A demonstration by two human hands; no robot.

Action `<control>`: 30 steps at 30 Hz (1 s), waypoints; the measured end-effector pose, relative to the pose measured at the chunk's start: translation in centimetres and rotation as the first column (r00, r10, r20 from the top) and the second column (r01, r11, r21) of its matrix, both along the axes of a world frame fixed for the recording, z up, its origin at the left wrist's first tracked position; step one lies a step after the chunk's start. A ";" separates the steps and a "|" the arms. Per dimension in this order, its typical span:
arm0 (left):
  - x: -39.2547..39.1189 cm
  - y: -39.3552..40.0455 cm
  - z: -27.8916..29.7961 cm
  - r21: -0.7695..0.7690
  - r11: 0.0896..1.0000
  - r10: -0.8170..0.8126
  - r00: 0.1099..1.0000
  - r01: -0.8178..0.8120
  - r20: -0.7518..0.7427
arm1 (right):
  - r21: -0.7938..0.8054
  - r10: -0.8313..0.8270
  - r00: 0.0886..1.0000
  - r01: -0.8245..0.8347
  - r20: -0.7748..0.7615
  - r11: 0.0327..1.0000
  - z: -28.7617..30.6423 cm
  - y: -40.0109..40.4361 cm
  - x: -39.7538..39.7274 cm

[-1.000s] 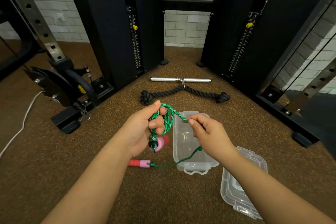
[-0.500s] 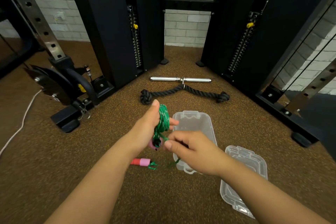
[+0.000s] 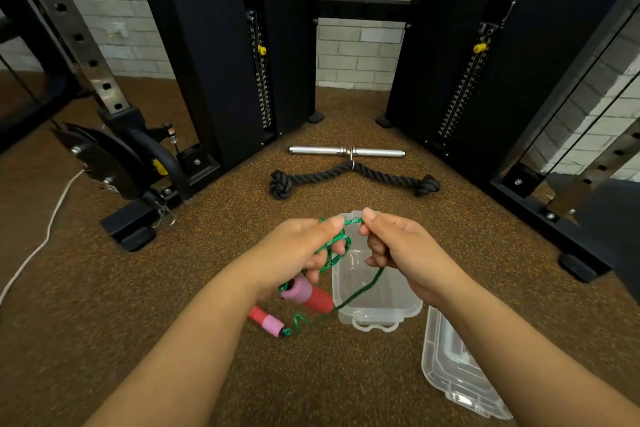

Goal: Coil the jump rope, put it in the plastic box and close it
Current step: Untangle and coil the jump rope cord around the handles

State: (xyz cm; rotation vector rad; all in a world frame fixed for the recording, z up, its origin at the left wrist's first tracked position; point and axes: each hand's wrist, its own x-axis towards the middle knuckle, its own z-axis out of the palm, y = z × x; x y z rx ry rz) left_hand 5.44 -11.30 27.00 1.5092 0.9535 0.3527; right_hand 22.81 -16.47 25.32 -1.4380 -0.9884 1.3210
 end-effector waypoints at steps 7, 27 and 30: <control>-0.7 1.0 0.1 -0.064 0.988 0.147 0.981 -0.139 0.131 | 0.043 0.158 0.974 -0.167 0.163 0.985 -0.8 -0.1 0.3; -0.2 1.5 0.3 -0.479 0.822 0.534 0.707 -0.308 0.463 | -0.019 0.177 0.928 -0.180 0.327 0.983 -3.4 0.0 -0.3; -0.3 1.7 0.3 -0.526 0.796 0.572 0.656 -0.300 0.492 | -0.060 0.331 0.892 -0.329 0.307 0.942 -3.8 -0.6 -1.4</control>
